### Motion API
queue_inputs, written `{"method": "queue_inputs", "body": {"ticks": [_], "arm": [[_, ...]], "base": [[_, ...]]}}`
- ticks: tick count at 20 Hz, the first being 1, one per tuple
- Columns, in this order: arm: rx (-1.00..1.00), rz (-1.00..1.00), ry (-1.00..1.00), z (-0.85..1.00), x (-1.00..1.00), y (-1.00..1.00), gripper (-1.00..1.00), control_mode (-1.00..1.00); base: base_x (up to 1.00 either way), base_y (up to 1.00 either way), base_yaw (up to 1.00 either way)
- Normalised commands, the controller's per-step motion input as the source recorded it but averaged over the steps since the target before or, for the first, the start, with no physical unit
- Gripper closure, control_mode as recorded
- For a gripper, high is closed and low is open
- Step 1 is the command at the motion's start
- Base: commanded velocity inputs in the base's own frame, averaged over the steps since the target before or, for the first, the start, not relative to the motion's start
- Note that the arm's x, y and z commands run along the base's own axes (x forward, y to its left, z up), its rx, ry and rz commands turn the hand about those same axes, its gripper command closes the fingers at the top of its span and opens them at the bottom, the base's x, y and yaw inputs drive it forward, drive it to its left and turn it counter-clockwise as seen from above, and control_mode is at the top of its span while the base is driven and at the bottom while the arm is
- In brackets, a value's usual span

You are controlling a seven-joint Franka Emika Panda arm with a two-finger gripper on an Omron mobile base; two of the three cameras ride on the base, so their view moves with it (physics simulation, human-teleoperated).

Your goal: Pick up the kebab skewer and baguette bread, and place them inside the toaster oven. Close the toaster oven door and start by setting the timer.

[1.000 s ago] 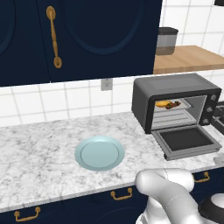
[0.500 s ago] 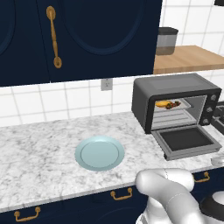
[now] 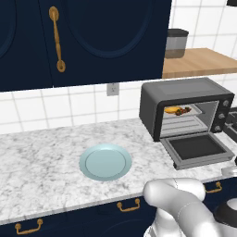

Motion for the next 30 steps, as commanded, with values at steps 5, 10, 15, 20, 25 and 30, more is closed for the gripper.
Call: {"method": "queue_inputs", "body": {"ticks": [5,10,15,20,25,30], "arm": [[0.0,0.0,0.0,-0.1,0.09,0.0,-1.0,-1.0],[0.0,0.0,0.0,0.0,0.32,0.0,-1.0,-1.0],[0.0,-0.01,0.0,-0.02,0.18,0.0,-1.0,-1.0],[0.0,-0.08,0.0,-0.06,0.01,0.0,-1.0,-1.0],[0.0,-0.05,0.0,-0.09,0.13,0.0,-1.0,-1.0],[-0.04,0.0,-0.01,-0.31,0.02,0.0,-1.0,-1.0]], "base": [[0.0,0.0,0.0],[0.0,0.0,0.0],[0.0,0.0,0.0],[0.0,0.0,0.0],[0.0,0.0,0.0],[0.0,0.0,0.0]]}}
